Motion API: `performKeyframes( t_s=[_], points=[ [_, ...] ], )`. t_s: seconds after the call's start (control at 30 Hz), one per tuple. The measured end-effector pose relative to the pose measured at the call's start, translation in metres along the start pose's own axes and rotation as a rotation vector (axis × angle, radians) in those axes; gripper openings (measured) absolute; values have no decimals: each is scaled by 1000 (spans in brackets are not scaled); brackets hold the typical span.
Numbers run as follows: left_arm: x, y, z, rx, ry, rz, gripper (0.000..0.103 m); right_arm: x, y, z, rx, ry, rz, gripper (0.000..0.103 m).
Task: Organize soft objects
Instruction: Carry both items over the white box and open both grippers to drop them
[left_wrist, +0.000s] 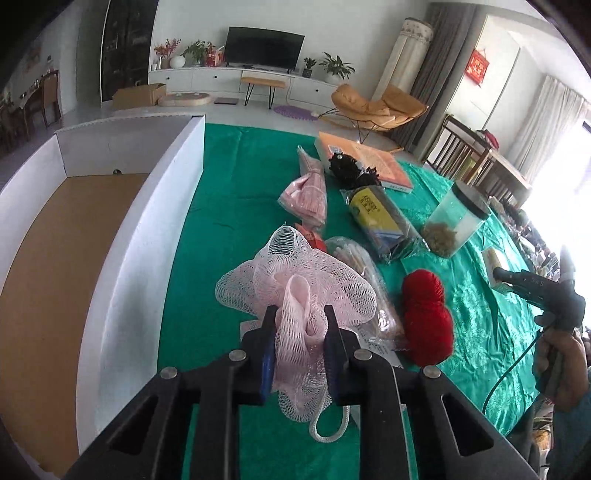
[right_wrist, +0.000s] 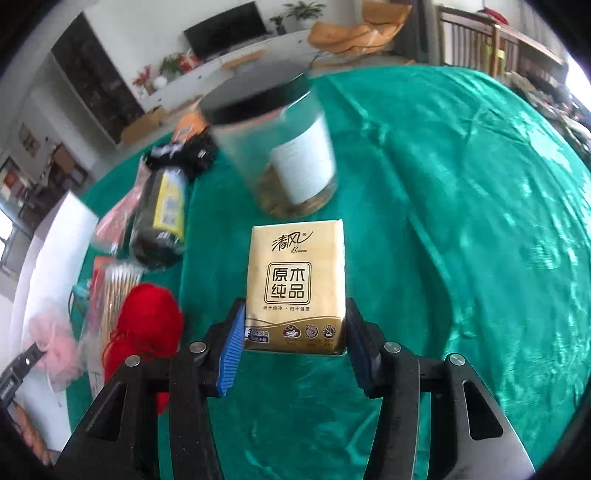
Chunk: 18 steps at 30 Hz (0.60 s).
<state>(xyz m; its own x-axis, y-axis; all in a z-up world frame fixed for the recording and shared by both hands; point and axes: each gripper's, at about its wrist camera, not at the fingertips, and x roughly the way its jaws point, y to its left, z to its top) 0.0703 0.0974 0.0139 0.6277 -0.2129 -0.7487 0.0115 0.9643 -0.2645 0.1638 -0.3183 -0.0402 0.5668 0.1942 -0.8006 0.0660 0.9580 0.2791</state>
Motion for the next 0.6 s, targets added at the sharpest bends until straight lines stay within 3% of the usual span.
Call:
performKeyframes(
  t_s=[0.17,0.27,0.4,0.6],
  points=[
    [-14,-3,22,-31,-33,-70,21,-14,-46,57,89,-99,-58,53],
    [-36,-1,33,-29,-77,-88,21,-26,-33,75,51,-155,-74,53],
    [-66,14,44,-25,-124,-80,21,-50,37,77,-65,-216,6,53],
    [-116,68,40,-43,-166,28,22,-66,193,36,-256,-174,303,53]
  ],
)
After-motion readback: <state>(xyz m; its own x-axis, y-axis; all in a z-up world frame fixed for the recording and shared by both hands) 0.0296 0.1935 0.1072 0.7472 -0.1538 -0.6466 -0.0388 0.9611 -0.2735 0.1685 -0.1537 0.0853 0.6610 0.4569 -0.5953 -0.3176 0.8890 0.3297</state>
